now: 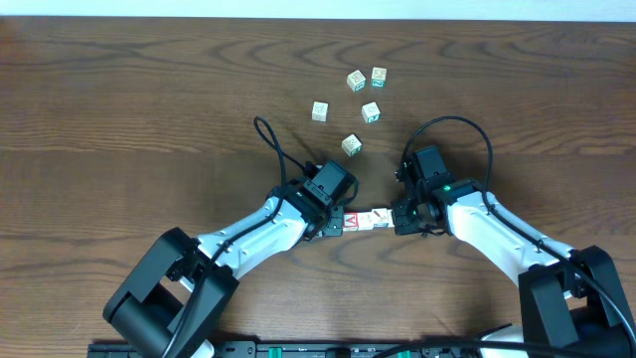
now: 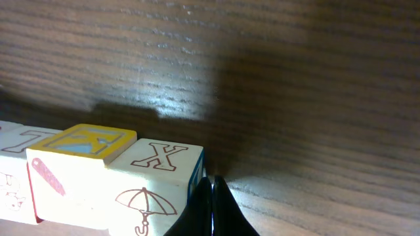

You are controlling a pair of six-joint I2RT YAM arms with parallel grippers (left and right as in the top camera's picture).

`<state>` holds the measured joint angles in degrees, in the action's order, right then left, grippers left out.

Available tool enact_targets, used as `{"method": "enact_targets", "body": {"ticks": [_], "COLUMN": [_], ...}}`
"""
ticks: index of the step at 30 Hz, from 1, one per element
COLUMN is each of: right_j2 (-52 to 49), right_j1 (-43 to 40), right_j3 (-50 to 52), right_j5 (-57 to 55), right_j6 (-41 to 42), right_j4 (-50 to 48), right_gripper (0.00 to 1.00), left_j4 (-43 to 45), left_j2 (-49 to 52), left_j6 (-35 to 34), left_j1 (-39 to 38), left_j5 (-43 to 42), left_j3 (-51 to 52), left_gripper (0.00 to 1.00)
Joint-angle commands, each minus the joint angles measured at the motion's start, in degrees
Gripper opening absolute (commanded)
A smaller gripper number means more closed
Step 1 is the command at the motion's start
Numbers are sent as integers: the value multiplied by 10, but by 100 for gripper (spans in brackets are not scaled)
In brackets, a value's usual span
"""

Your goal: Lift 5 blocks

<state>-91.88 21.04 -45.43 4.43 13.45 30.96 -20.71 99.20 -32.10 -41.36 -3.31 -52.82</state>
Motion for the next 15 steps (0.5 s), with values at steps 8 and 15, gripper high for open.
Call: {"method": "enact_targets", "body": {"ticks": [8, 15], "right_j2": [-4, -4], "right_j1": [4, 4], "right_j3": [-12, -12], "right_j5": [36, 30], "right_j6": [9, 9], "right_j4": [-5, -3], "right_gripper": [1, 1], "left_j4": [11, -7], "left_j2": [-2, -2], "left_j6": [3, 6], "left_j1": [-2, -2], "left_j5": [-28, -10], "left_j3": [9, 10], "left_gripper": [7, 8]}}
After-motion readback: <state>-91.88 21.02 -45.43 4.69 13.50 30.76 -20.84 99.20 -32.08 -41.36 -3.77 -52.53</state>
